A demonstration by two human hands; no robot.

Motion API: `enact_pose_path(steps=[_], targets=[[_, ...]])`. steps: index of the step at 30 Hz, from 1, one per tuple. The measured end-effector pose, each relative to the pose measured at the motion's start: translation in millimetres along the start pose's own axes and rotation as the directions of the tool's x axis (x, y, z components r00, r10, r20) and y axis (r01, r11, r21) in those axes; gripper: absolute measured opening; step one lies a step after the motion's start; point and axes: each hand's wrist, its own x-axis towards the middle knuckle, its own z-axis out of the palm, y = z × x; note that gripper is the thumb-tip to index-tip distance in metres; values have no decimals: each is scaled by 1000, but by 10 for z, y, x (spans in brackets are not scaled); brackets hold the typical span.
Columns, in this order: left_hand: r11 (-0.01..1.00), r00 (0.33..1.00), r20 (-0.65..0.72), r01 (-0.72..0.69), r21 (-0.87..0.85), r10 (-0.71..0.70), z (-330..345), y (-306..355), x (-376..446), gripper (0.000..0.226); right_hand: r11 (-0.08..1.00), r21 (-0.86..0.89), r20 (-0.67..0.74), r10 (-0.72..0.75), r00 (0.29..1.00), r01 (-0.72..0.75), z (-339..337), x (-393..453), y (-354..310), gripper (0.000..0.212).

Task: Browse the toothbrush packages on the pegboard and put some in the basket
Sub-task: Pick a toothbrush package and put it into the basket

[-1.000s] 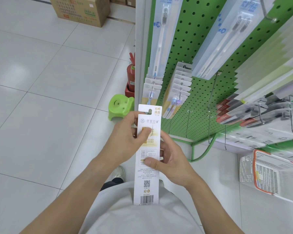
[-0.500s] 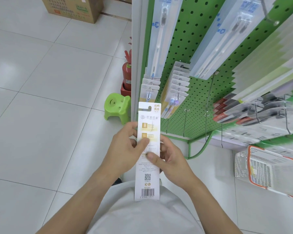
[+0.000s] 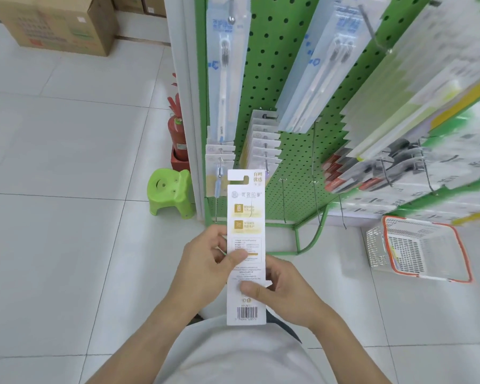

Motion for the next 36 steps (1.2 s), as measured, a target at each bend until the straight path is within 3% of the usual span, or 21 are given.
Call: enact_pose_path(steps=[3, 8, 12, 17, 21, 25, 29, 33, 36], targets=[[999, 999, 44, 20, 30, -22, 27, -35, 21, 27, 997, -57, 19, 57, 998, -56, -45, -89, 18, 39], [993, 990, 134, 28, 113, -43, 156, -94, 57, 38, 991, -95, -68, 90, 994, -96, -38, -248, 139, 40], [984, 987, 159, 0, 179, -29, 421, -122, 71, 22, 989, -91, -120, 101, 988, -112, -137, -405, 283, 50], [950, 980, 188, 8, 313, -71, 1145, -168, 26, 15, 986, -99, -168, 116, 979, -134, -591, -824, 557, 36], [921, 942, 288, 51, 385, -173, 2089, -93, -161, 41, 977, -158, -185, 115, 976, -145, -1199, -1289, 855, 31], [912, 925, 331, 38, 409, -186, 3070, 76, -321, 46, 966, -210, -230, 101, 968, -151, -1851, -1747, 1123, 41], [847, 878, 373, 66, 527, -300, 3917, 209, -340, 81, 968, -185, -328, 99, 940, -167, -2474, -2084, 1427, 28], [776, 886, 364, -9, 631, -286, 4586, 299, -224, 40, 978, -141, -401, 86, 912, -154, -3037, -2249, 1626, 20], [849, 912, 347, 4, 529, -220, 5055, 285, 37, 37, 988, -64, -471, 94, 877, -140, -3545, -2278, 1748, 41]])
